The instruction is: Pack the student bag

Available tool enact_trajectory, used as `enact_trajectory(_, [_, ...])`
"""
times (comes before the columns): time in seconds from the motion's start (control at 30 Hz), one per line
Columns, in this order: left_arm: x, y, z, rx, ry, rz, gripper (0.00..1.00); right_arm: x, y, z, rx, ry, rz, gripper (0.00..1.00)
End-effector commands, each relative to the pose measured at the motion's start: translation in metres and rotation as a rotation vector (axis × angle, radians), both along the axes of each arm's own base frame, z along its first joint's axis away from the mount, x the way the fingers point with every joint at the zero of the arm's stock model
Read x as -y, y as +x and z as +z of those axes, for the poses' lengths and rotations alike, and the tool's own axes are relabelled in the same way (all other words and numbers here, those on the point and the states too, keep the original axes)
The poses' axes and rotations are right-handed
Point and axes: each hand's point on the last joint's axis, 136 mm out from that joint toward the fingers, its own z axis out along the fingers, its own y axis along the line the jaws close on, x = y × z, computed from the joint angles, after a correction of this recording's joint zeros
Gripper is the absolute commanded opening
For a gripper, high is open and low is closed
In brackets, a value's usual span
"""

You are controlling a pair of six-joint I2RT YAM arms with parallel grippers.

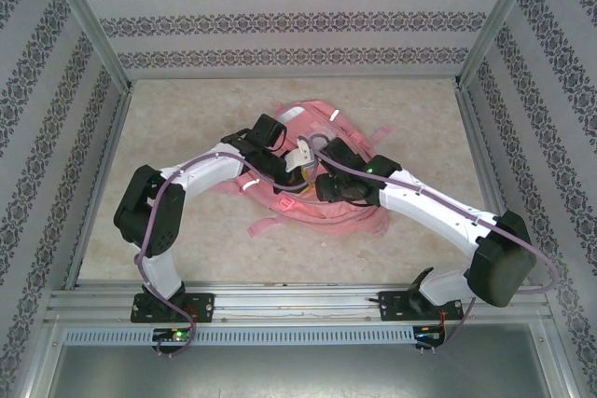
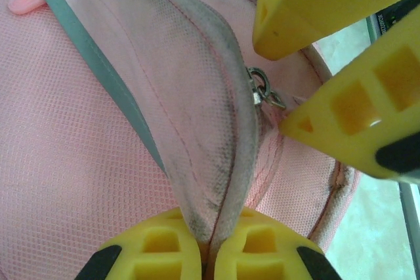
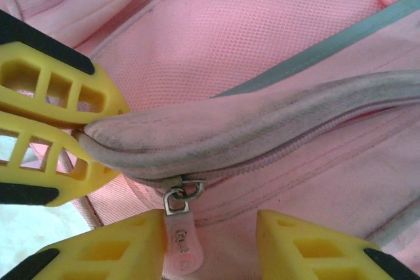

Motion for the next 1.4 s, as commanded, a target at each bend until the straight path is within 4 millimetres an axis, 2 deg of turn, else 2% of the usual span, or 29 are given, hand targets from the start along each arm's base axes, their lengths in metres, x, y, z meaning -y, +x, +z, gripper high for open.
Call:
enact_trajectory(0.0, [0.008, -0.008, 0.018, -0.056, -0.071, -0.040, 0.00, 0.011, -0.002, 0.002, 0.016, -0.098, -0.004, 0.39])
enact_trajectory(0.07, [0.007, -0.008, 0.017, -0.057, -0.072, -0.043, 0.00, 0.008, -0.003, 0.003, 0.027, -0.091, 0.001, 0.34])
enact_trajectory(0.13, [0.007, -0.008, 0.016, -0.058, -0.069, -0.043, 0.00, 0.002, -0.003, 0.000, 0.019, -0.069, 0.016, 0.34])
enact_trajectory(0.27, [0.007, -0.011, 0.015, -0.058, -0.081, -0.050, 0.00, -0.010, -0.005, -0.006, -0.015, -0.045, 0.060, 0.21])
enact_trajectory(0.33, [0.006, -0.014, 0.014, -0.060, -0.077, -0.061, 0.00, -0.015, -0.005, -0.008, -0.014, -0.025, 0.084, 0.18])
enact_trajectory(0.4, [0.004, -0.017, 0.015, -0.053, -0.077, -0.079, 0.00, -0.016, -0.004, -0.007, -0.006, -0.028, 0.101, 0.17])
enact_trajectory(0.5, [0.003, -0.021, 0.014, -0.045, -0.074, -0.104, 0.00, -0.018, -0.001, -0.005, 0.009, -0.027, 0.134, 0.22])
enact_trajectory(0.67, [0.001, -0.023, 0.012, -0.045, -0.063, -0.121, 0.00, -0.024, -0.003, -0.004, 0.004, -0.015, 0.204, 0.21])
enact_trajectory(0.83, [-0.001, -0.027, 0.010, -0.030, -0.057, -0.141, 0.00, -0.028, -0.007, -0.008, -0.014, 0.004, 0.232, 0.06])
enact_trajectory(1.1, [-0.011, -0.034, 0.004, 0.045, -0.034, -0.221, 0.00, -0.017, -0.021, -0.008, -0.138, 0.147, 0.194, 0.00])
enact_trajectory(1.27, [-0.021, -0.032, 0.000, 0.098, -0.009, -0.257, 0.00, 0.000, -0.029, -0.017, -0.229, 0.231, 0.177, 0.00])
enact_trajectory(1.37, [-0.026, -0.031, -0.002, 0.130, 0.000, -0.278, 0.00, 0.016, -0.028, -0.029, -0.260, 0.217, 0.152, 0.00])
